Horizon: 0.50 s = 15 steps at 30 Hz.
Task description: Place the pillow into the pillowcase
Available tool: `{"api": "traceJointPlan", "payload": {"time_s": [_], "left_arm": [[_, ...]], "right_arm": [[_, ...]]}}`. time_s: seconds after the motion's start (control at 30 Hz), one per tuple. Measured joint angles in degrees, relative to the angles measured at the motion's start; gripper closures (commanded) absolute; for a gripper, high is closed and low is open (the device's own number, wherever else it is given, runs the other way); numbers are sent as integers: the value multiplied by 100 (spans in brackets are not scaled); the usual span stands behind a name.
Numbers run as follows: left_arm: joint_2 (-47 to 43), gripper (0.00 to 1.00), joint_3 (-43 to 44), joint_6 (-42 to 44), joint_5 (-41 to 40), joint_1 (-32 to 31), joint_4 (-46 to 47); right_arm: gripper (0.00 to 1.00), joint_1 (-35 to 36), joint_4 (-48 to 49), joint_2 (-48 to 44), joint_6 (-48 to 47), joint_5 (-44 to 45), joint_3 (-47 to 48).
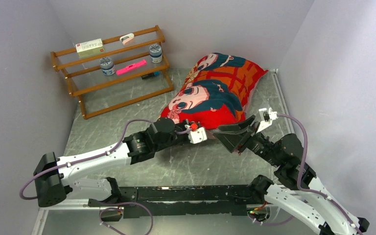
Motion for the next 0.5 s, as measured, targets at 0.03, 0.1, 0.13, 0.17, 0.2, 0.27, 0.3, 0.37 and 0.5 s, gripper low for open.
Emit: {"api": "traceJointPlan", "payload": {"time_s": [0.03,0.1,0.13,0.17,0.2,0.27,0.3,0.37,0.5], "left_arm": [[-31,95,0,-35,90,42,-13],[-116,95,-7,-94,264,103,-15],[-160,95,-7,-109,321,120,-11],[-229,95,-17,-114,404,144,-4],[-319,95,-59,-114,470,162,48],[-509,95,-170,-94,538,177,144],[-595,95,-232,-85,557,188,195],[-761,95,-369,-33,562,214,306],[-820,95,-409,52,579,229,334]], "right_arm": [[38,0,-181,87,-160,2,175],[31,0,-420,293,-522,-24,448],[29,-2,-468,431,-776,-76,564],[29,-4,-485,562,-1047,-116,638],[28,-4,-490,699,-1370,-162,686],[28,-4,-542,949,-2096,-232,721],[28,-4,-590,1064,-2439,-238,737],[29,-4,-785,1342,-3119,-236,859],[27,-4,-1001,1971,-4511,-389,1257]]}}
